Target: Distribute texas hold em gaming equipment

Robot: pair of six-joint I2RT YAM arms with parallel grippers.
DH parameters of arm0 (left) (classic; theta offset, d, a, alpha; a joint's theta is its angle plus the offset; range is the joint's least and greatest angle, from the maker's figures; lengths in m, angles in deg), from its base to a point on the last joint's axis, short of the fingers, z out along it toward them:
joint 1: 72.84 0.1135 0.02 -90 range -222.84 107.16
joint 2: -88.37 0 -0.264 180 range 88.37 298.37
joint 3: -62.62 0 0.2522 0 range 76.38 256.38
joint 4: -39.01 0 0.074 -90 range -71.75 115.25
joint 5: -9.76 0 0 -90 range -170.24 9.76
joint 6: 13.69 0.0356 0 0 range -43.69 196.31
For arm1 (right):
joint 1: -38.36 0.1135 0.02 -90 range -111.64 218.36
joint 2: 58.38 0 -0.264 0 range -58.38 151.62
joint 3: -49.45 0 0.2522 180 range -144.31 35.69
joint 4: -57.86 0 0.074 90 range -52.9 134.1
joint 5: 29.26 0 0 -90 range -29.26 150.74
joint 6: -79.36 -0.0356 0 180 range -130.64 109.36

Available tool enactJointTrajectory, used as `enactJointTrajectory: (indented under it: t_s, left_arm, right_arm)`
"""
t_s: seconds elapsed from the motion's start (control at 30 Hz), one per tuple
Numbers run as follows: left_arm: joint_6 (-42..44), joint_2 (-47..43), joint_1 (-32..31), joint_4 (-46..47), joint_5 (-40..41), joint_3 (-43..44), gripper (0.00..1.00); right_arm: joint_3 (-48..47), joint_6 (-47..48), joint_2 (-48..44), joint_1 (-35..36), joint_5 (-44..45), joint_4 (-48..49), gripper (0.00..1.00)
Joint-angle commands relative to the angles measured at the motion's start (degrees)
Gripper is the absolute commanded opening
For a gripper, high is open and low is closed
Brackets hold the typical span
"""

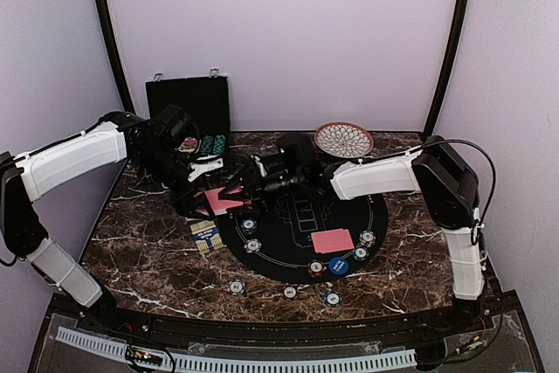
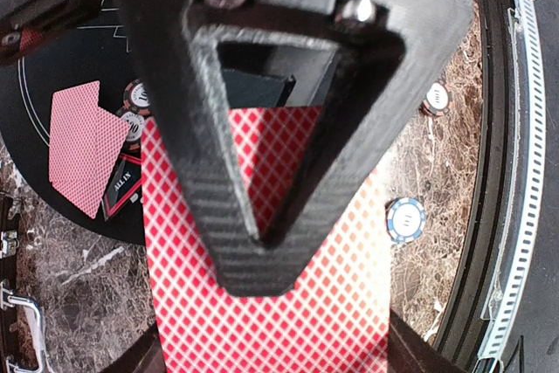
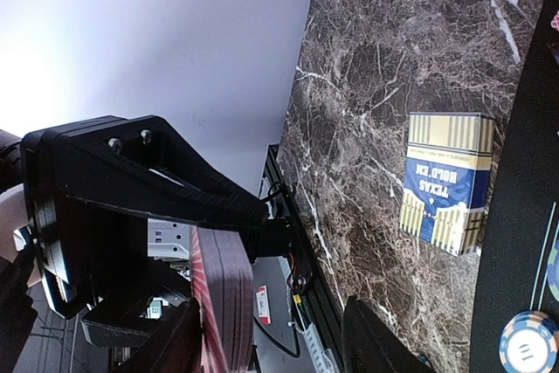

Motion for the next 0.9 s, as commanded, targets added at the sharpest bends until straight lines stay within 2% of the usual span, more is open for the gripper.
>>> enactJointTrajectory:
  t_s: [0.0,0.23,0.63,0.87]
  left_arm:
    - [0.21,-1.62,0.26,-0.56,-1.22,0.85,0.0]
    - [0.19,-1.49,0.26,-0.55,-1.34,0.68,0.0]
    - [0.18,-1.95,0.26,-0.77,-0.9,0.25,0.0]
    - [0.16,-1.84,0.28,-0.33,0.15,-0.37,0.0]
  right_arm:
    - [1.66,-0.37,-4.59,-0.67,0.22,0.02,0.54]
    - [4.46,-0.82,-6.68,-0.75,-0.12,0.8,0.52]
    - [5.89,-2.27,-7.91,-0.84,-1.15,1.94,0.19]
    - [7.34,-2.54,-10.4,-2.96,-1.74,2.09,0.08]
